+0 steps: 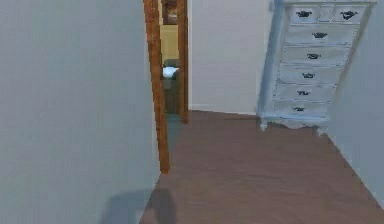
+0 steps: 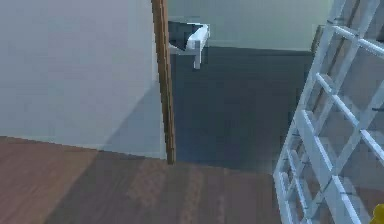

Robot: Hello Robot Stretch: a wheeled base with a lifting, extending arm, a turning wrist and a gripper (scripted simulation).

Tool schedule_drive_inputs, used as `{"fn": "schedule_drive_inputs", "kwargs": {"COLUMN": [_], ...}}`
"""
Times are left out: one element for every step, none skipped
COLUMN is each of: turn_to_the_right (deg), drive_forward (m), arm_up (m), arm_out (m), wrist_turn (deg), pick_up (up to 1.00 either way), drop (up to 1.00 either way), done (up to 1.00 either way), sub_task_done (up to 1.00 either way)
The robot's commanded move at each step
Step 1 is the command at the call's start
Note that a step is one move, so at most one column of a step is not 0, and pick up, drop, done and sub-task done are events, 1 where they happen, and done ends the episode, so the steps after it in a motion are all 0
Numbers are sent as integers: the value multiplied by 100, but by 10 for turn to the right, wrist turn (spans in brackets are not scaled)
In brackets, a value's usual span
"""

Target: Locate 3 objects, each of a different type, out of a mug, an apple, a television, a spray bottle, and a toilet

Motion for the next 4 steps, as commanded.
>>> {"fn": "schedule_drive_inputs", "kwargs": {"turn_to_the_right": [0, 0, -330, 0], "drive_forward": [100, 60, 0, 15], "arm_up": [0, 0, 0, 0], "arm_out": [0, 0, 0, 0], "wrist_turn": [0, 0, 0, 0], "pick_up": [0, 0, 0, 0], "drop": [0, 0, 0, 0], "done": [0, 0, 0, 0], "sub_task_done": [0, 0, 0, 0]}}
